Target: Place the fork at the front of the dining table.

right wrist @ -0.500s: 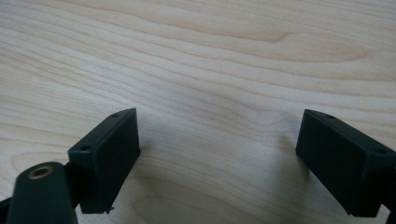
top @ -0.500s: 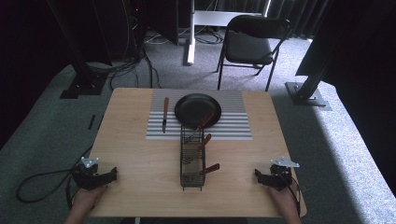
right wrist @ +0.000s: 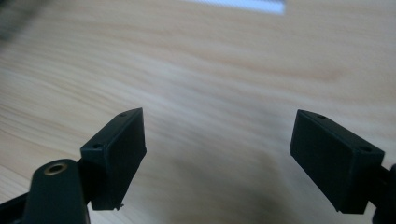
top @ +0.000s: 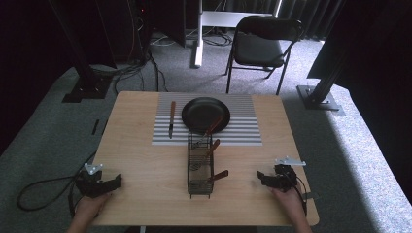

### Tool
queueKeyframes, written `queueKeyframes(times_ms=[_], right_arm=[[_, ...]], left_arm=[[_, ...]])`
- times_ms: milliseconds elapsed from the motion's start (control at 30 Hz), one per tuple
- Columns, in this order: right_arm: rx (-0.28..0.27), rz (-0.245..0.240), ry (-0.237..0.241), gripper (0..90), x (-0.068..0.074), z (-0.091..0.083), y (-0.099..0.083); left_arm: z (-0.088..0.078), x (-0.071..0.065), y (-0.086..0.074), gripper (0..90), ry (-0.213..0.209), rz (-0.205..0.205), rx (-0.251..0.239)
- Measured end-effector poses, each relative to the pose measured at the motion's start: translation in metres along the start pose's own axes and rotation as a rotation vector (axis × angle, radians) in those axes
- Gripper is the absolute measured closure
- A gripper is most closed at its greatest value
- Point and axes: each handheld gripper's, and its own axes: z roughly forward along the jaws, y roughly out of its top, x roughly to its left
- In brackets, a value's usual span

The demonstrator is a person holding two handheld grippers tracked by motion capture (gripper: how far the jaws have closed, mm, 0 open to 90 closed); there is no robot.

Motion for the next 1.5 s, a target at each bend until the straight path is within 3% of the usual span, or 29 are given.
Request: queueKeyframes(times_ms=[200,467,933,1100,1500], right_arm=[[-0.018,-0.033,0.082,18.7,0.019,0.002,0.025],[-0.048,-0.074,0.144,20.4,0.04,0.009,0.058],[-0.107,-0.128,0.218,24.5,0.075,0.013,0.114],[-0.138,-0.143,0.245,29.8,0.084,0.014,0.13],[-0.169,-0.14,0.293,36.0,0.098,0.021,0.163]], left_arm=[[0.0,0.0,0.0,1.0,0.0,0.0,0.0],[0.0,0.0,0.0,1.0,0.0,0.0,0.0],[0.0,0.0,0.0,1.1,0.0,0.0,0.0],[0.0,0.0,0.0,1.1,0.0,0.0,0.0],[0.0,0.0,0.0,1.1,0.0,0.0,0.0]])
